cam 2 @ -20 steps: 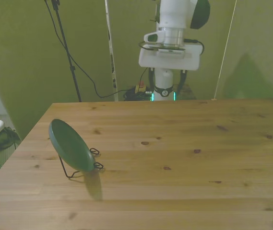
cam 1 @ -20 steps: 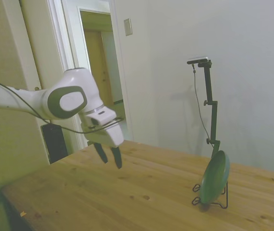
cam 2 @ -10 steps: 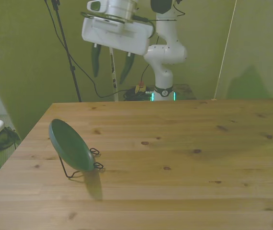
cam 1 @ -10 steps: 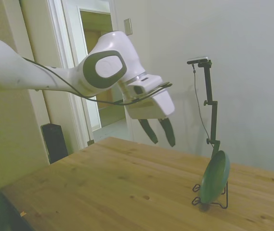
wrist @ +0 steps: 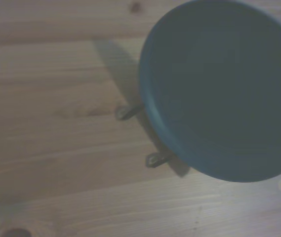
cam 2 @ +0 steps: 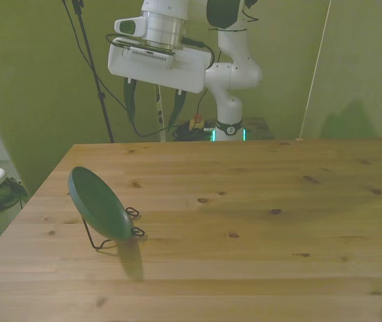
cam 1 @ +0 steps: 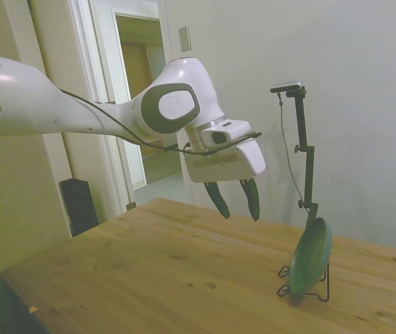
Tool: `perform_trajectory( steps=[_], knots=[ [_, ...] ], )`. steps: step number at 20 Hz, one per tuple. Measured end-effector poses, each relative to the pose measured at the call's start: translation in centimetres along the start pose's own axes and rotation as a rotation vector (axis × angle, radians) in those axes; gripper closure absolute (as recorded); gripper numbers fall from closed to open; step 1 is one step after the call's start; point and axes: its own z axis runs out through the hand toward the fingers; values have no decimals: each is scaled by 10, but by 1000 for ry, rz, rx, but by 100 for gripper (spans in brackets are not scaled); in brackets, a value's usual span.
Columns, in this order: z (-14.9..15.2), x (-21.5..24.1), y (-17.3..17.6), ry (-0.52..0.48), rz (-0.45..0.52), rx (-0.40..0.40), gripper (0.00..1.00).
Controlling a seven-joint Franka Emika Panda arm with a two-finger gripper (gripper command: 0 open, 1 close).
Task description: Unload the plate
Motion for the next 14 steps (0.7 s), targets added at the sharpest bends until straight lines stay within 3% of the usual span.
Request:
perform_trajectory(
  steps=[6, 14],
  knots=[
    [2, 57, 10, 97, 17, 19, 0],
    [40, 130, 7, 143, 35, 12, 0]
  ],
)
